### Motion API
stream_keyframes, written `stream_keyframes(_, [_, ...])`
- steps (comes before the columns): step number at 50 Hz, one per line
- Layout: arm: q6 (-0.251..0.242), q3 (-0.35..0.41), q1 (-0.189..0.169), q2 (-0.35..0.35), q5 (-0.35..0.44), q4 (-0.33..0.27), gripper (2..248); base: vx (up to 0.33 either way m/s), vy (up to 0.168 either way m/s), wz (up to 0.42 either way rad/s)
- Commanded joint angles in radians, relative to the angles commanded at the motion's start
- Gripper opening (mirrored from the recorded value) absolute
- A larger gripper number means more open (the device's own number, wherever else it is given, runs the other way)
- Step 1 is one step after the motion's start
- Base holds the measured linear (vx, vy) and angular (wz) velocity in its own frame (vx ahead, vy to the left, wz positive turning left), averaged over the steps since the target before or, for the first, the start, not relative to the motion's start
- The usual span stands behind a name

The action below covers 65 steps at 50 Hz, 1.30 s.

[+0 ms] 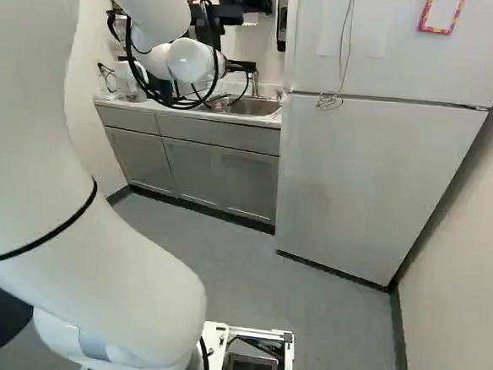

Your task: Rinse the cup and place it in the tray

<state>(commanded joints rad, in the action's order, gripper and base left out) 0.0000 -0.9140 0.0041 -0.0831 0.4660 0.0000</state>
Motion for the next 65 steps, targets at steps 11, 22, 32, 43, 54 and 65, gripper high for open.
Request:
stream_keyframes(11, [0.0,0.0,0.0,0.0,0.0,0.0,247,0.083,0.028,-0.012])
stream_keyframes(22, [0.0,0.0,0.0,0.0,0.0,0.0,247,0.08,0.025,-0.012])
stream_keyframes(32, [0.0,0.0,0.0,0.0,0.0,0.0,247,0.083,0.027,-0.011])
stream_keyframes(43, [0.0,0.0,0.0,0.0,0.0,0.0,247,0.084,0.027,-0.013])
stream_keyframes(54, [0.0,0.0,0.0,0.0,0.0,0.0,247,0.086,0.025,-0.013])
stream_keyframes(65, [0.0,0.0,0.0,0.0,0.0,0.0,247,0.084,0.028,-0.013])
